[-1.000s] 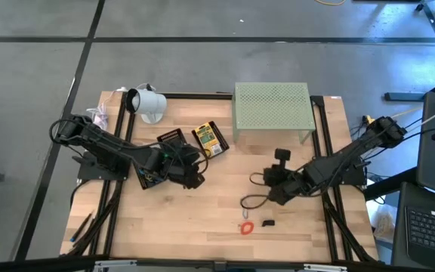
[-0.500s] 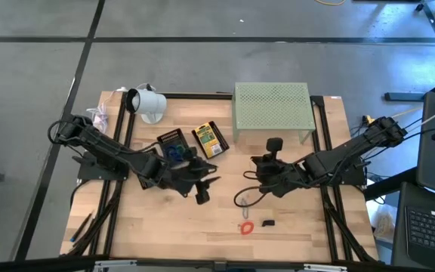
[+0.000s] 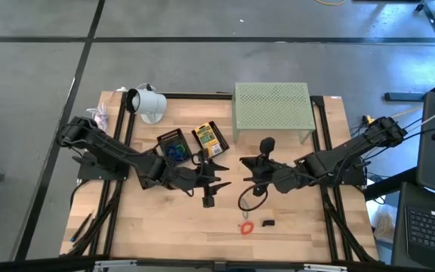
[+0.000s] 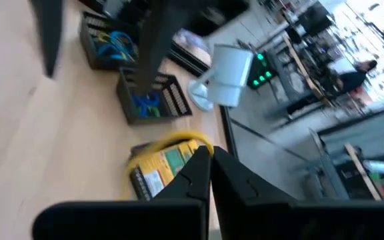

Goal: Pick & Place Office Desk Supplies
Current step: Put the yellow rubber band into the left black basket

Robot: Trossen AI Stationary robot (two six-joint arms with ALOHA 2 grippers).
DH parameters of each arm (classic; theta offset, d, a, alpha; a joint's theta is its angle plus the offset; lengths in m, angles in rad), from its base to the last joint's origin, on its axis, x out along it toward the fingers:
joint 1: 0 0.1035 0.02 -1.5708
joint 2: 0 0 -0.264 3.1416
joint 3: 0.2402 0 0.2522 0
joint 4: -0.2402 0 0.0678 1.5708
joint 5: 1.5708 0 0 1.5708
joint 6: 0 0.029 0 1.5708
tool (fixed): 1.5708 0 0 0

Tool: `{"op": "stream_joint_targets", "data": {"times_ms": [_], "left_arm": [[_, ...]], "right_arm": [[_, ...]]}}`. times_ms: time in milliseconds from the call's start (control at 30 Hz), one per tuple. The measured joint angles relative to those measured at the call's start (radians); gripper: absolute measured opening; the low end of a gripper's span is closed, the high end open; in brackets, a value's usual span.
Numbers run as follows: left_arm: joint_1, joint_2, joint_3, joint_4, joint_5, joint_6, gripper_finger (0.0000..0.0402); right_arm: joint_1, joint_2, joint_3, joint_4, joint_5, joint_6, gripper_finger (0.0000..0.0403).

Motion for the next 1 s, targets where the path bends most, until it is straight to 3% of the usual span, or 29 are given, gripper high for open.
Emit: {"op": "stream_joint_targets", "data": {"times_ms": [167,467,700,800,1000], "left_arm": [[0.022,0.019,0.0,0.042,0.01,0.04,0.021],[0.056,0.087,0.0,0.236,0.223,0.129,0.0212],[0.055,0.114,0.0,0.278,0.236,0.121,0.0208],[0.056,0.114,0.0,0.278,0.224,0.103,0.0183],[0.056,0.114,0.0,0.278,0.178,0.106,0.0088]], "right_arm": [[-0.001,0.0,0.0,0.045,-0.073,-0.039,0.0006],[-0.003,0.0,0.0,0.066,-0.085,-0.069,0.0006],[-0.003,0.0,0.0,0.066,-0.085,-0.069,0.0006],[-0.003,0.0,0.0,0.066,-0.088,-0.069,0.0006],[-0.003,0.0,0.0,0.065,-0.093,-0.068,0.0006]]}}
